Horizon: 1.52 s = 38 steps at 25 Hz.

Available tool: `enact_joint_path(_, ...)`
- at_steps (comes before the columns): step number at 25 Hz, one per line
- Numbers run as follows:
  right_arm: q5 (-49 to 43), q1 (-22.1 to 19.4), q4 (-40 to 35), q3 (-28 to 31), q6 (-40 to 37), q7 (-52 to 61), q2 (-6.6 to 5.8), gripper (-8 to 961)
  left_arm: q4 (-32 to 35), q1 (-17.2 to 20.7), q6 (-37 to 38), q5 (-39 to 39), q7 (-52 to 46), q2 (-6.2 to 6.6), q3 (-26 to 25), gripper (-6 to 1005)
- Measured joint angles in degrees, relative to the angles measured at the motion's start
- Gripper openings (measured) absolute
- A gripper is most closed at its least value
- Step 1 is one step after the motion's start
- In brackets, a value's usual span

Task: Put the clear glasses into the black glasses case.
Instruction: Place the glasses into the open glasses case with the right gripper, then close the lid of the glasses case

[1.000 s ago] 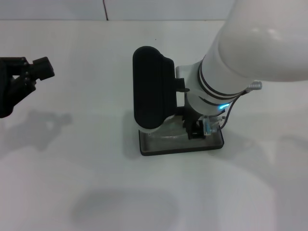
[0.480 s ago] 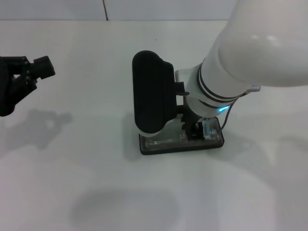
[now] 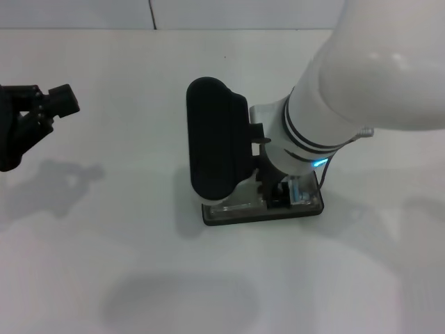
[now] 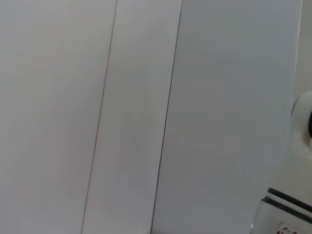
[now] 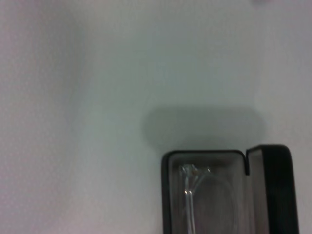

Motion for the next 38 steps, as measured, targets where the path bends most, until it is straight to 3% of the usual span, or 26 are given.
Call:
enact_joint_path(12, 1.45, -3.80, -7.83, 0.86, -1.58, 0.03, 0.00, 109, 0.00, -0.04, 0.22, -0.30, -0.40, -0.20, -1.26, 61)
enact_joint_path(17, 2.45, -9.50, -14.85, 4.88, -1.48, -2.42, 0.00, 109, 0.00, -0.38, 0.33, -0.41, -0.83, -0.14, -1.37, 61)
enact_joint_path(21, 6.43, -16.77, -20.88, 12.69, -1.08, -7.78, 0.00, 109, -0.01, -0.66, 0.21, -0.54, -1.43, -0.13, -1.71, 61)
enact_joint_path(29, 29.21, -33.50, -24.95, 36.24, 0.98, -27.28, -0.28, 110, 0.05, -2.56, -0.51, -0.28, -3.61, -1.26, -4.24, 62)
enact_joint_path(32, 38.23, -38.55, -21.41, 45.33, 4.85, -33.70, -0.33, 110, 0.03, -3.79, -1.18, -0.10, -4.04, -2.05, -4.02, 62)
enact_joint_path(36, 45.33, -40.06, -12.75, 52.35, 5.74, -39.31, -0.53, 110, 0.03, -5.60, -4.22, 0.43, -5.53, -3.61, -3.94, 63)
enact_joint_path(38, 47.05, -41.10, -8.14, 55.16, 6.47, -41.81, -0.47, 110, -0.54, -8.47, -6.90, 3.45, -6.38, -4.98, -3.82, 63)
